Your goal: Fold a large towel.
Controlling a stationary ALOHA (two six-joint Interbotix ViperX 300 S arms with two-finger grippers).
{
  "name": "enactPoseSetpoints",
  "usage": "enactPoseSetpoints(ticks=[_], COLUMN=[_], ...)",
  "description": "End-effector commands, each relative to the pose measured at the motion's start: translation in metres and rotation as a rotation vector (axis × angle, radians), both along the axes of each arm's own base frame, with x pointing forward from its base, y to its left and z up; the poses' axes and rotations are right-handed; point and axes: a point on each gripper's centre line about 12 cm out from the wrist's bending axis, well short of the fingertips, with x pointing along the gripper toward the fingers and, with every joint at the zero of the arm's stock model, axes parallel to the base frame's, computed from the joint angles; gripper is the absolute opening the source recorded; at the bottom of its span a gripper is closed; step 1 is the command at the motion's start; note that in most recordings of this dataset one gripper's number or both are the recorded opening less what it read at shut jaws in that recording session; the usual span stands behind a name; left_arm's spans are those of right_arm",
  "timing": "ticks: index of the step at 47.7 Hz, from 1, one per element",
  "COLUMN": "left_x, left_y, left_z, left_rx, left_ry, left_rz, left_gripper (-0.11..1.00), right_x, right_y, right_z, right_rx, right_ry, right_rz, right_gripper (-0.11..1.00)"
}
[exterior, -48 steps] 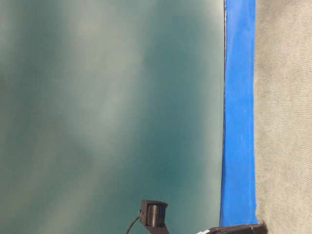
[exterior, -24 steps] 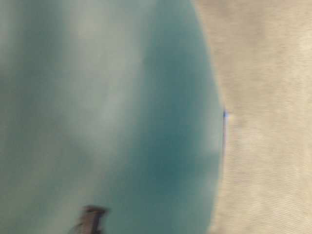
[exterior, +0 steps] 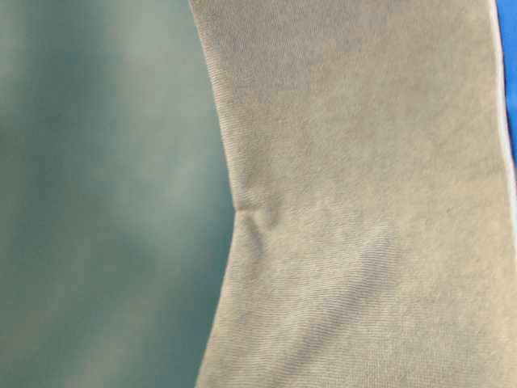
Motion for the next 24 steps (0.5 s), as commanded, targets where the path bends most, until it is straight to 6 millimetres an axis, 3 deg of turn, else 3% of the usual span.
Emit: enactPoseSetpoints(ticks=[1,16,24], left_x=[0.006,0.027,0.051], left_y=[-0.016,-0.083,-0.117], left_z=[0.01,0.018,0.023], left_rx=[-0.034,-0.183,-0.265], left_ry=[-0.065,-0.151,-0.213], left_rz=[-0.031,-0.172,-0.221], left_gripper=[0.03,0.03,0.03], right_x=[0.006,0.033,0.051], right_y=[-0.009,-0.063,-0.094], right_z=[0.012,0.029,0.036], right_rx=[-0.025,-0.091,-0.13], right_ry=[-0.016,-0.022,-0.041], right_rz=[-0.022,-0.112,-0.122], right_gripper=[0.01,0.02,0.01])
